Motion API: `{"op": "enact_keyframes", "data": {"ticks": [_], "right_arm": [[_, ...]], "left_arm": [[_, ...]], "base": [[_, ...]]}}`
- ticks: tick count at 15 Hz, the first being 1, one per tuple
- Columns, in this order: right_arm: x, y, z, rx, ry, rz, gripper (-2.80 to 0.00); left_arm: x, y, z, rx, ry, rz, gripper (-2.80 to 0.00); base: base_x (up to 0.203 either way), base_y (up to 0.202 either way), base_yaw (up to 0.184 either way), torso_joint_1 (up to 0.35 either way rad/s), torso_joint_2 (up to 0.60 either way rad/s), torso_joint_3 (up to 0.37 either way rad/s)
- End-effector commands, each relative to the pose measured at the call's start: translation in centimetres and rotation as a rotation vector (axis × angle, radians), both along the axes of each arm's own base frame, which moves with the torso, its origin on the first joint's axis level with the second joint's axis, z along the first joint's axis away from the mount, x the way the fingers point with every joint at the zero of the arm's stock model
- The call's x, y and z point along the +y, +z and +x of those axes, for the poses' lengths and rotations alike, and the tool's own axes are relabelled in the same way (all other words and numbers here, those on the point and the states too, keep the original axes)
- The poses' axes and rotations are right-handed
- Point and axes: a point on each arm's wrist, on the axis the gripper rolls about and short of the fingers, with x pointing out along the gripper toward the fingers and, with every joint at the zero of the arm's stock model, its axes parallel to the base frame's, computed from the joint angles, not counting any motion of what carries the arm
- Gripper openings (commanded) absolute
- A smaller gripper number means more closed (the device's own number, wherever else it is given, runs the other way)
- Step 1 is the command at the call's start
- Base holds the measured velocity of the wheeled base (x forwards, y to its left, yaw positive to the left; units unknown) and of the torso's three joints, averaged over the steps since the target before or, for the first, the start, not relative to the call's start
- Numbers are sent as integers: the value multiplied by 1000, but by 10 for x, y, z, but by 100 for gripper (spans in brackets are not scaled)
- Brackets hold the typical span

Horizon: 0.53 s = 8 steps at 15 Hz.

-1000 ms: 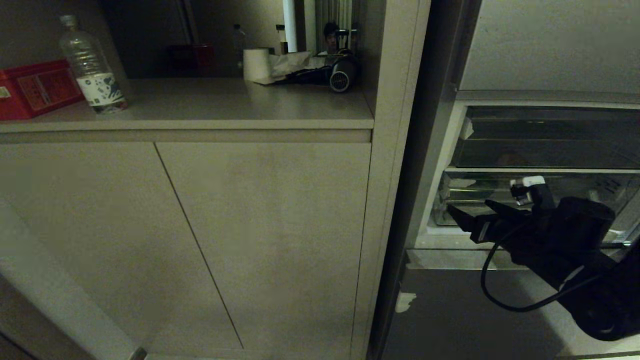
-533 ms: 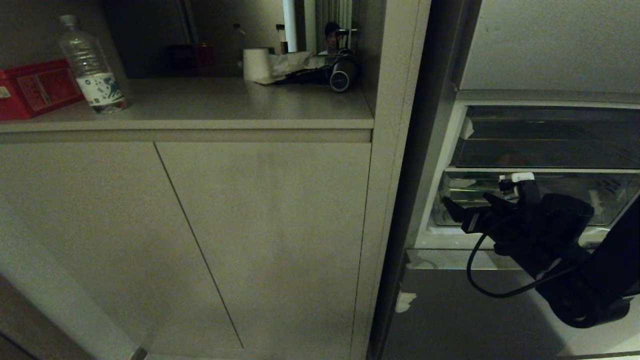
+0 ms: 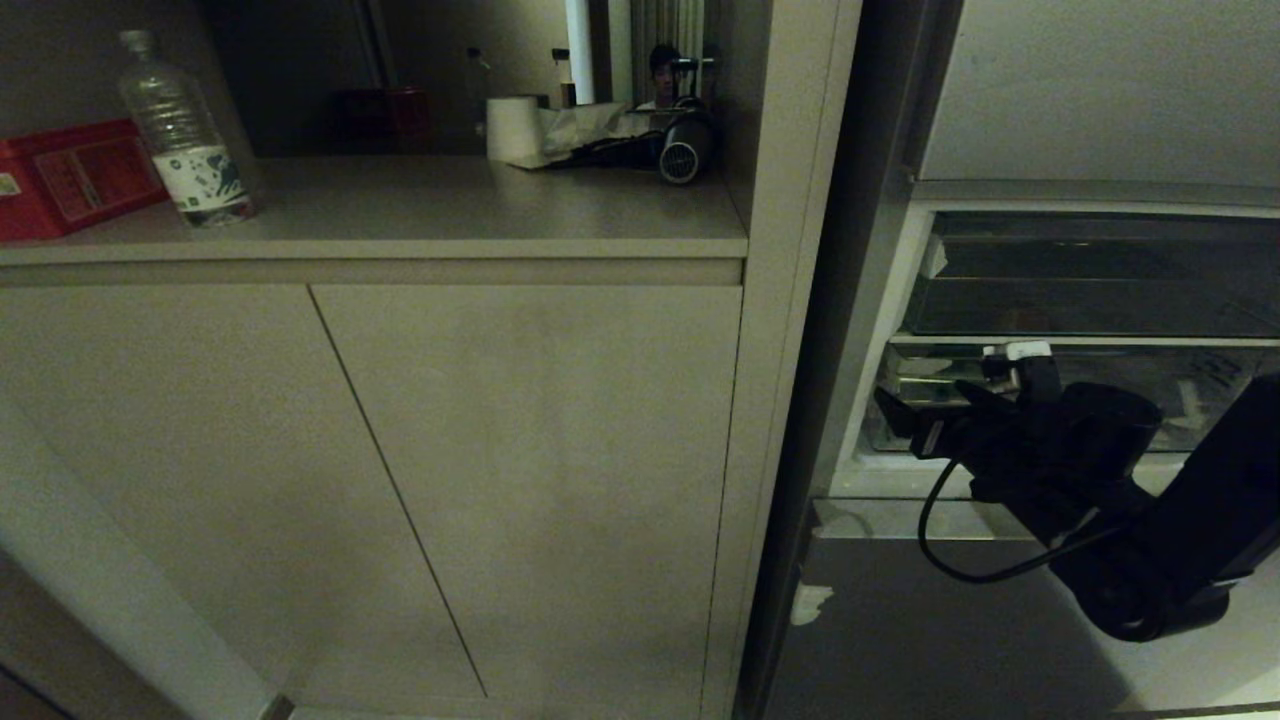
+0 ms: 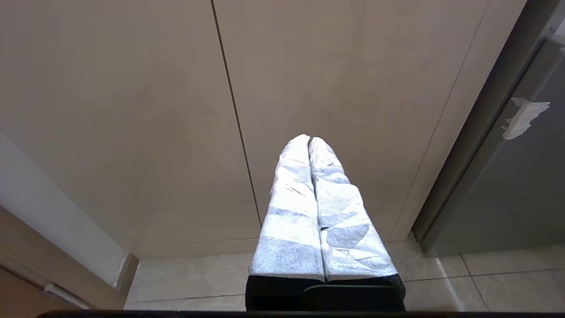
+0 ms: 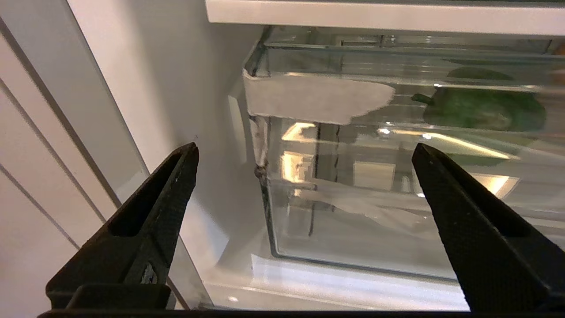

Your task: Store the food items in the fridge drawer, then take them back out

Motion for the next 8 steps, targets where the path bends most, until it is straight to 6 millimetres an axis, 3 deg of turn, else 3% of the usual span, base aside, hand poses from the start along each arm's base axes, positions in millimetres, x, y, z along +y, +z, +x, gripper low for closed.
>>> {"op": "enact_keyframes", "data": {"ticks": [1,8], "right_arm": [[5,0,4,-15,-5,5,0],[6,1,10,-29,-8,8,0]], "left_arm": [[0,0,0,1,0,0,-280],[0,0,0,1,0,0,-280]], "base": [[0,0,0,0,0,0],[0,0,0,0,0,0]]}}
